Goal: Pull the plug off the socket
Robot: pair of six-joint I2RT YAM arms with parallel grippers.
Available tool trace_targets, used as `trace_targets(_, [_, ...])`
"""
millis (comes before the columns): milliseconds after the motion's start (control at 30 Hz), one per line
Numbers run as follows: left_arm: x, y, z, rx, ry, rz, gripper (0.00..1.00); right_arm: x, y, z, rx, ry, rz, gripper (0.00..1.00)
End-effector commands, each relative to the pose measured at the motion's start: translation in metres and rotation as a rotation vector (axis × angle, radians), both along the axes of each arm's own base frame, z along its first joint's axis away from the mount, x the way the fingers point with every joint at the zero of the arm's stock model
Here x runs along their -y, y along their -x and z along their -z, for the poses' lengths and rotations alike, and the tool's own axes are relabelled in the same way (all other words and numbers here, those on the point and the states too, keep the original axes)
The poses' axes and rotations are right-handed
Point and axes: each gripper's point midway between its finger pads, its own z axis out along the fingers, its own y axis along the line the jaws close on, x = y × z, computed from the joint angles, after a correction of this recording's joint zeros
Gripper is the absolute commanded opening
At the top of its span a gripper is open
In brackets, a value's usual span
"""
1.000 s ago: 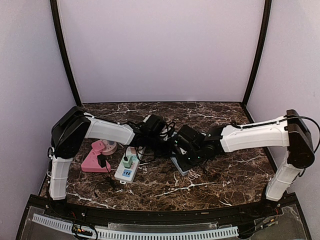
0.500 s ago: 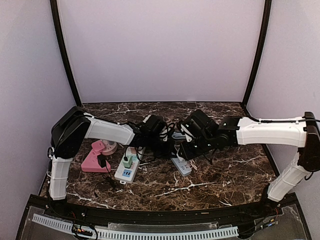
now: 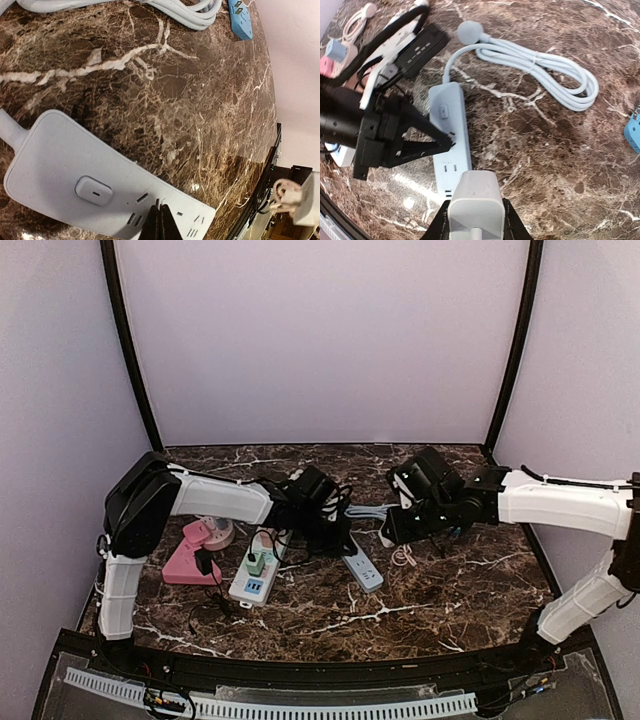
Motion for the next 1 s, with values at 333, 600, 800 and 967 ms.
trace_targets(333, [-0.007,-0.004,-0.100,0.143,-0.061,0.018,0.00,0.076,-0.131,-0.056,0.094,-0.332,0.226,0.00])
trace_targets(600, [-0.051,-0.018,-0.148,0.209,-0.049,-0.041,0.02,0.116,-0.213,-0.037,0.052,-0.439,0.309,0.00])
trace_targets(800, [-0.081,-0.027,-0.162,0.236,-0.056,-0.094,0.02,0.129,-0.253,0.002,-0.034,-0.497,0.348,0.00])
trace_targets(967, [-0.095,-0.024,-0.162,0.232,-0.054,-0.128,0.02,0.143,-0.265,0.025,-0.085,-0.544,0.374,0.04])
